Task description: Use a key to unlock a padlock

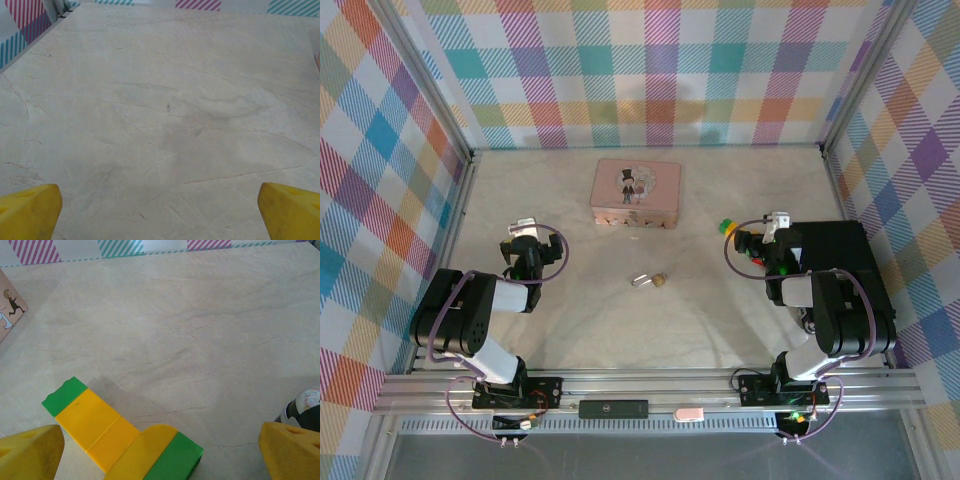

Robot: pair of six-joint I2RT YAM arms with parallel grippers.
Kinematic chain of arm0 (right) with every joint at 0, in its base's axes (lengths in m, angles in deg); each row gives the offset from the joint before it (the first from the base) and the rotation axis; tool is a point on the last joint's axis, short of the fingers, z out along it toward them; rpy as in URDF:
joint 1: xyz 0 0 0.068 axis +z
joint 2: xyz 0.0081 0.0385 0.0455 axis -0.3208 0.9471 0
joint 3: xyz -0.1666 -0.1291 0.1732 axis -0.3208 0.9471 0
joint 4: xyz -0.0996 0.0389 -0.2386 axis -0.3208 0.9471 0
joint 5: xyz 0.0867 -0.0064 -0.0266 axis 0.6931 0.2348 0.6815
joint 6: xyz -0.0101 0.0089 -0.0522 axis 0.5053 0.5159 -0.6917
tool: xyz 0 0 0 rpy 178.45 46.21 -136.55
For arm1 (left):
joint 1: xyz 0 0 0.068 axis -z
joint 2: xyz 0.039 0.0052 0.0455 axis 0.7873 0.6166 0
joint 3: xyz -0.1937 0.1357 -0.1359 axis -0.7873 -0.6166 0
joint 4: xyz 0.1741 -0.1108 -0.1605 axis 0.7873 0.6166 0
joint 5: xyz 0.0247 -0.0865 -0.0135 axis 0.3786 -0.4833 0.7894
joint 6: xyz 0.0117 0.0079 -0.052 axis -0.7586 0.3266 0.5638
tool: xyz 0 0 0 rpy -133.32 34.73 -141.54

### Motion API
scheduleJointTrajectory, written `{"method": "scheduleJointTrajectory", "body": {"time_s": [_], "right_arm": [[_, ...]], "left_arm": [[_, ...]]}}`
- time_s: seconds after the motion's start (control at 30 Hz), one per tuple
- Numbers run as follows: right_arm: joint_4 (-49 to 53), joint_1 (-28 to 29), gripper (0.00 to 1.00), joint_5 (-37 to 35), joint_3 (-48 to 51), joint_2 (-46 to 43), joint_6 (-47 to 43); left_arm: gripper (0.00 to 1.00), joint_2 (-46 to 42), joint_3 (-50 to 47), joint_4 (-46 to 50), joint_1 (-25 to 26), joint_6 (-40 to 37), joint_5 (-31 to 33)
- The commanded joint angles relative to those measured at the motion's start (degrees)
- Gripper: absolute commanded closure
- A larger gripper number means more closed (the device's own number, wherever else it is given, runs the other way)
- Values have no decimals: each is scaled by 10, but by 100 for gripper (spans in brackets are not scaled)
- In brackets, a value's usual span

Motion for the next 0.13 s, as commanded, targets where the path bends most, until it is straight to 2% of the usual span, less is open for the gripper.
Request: {"method": "scheduleJointTrajectory", "body": {"time_s": [0.0,0.1], "right_arm": [[-16,-3,1,4,-2,-1,-3],[-19,-3,1,4,0,-2,-4]], "left_arm": [[1,0,4,-16,-5,0,-7],[0,1,4,-17,-4,0,-6]]}}
